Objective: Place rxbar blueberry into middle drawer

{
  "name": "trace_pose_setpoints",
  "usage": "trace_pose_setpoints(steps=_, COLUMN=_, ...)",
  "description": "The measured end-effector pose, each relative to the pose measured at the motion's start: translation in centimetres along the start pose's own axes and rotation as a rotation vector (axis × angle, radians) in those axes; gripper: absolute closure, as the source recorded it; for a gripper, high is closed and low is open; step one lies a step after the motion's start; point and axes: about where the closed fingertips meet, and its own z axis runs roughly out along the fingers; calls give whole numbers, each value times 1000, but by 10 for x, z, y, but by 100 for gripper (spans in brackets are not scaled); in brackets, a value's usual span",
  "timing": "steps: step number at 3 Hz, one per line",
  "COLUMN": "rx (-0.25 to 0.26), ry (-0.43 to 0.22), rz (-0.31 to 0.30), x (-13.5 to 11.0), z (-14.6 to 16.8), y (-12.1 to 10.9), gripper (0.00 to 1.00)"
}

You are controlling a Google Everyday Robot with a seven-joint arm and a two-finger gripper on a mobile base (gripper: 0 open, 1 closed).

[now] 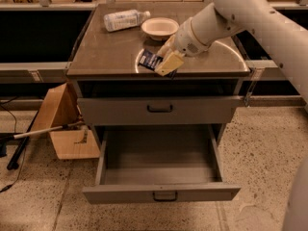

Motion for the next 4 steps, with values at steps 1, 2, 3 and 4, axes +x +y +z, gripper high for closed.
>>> trace_pose_setpoints(steps=1, rx=-31, ry=-31, rz=-38, x=23, z=3, y=25, gripper=100)
trace_pose_setpoints(steps=2, rx=-41, ry=-27, rz=-44, x=20, z=6, y=24, gripper=100)
trace_pose_setpoints(steps=3, rx=-41, ry=-27, rz=-44, x=20, z=6, y=24, gripper=100)
trace_pose_setpoints(steps=4, rx=-39, ry=-18, rz=-34, x=21, z=0, y=41, gripper=100)
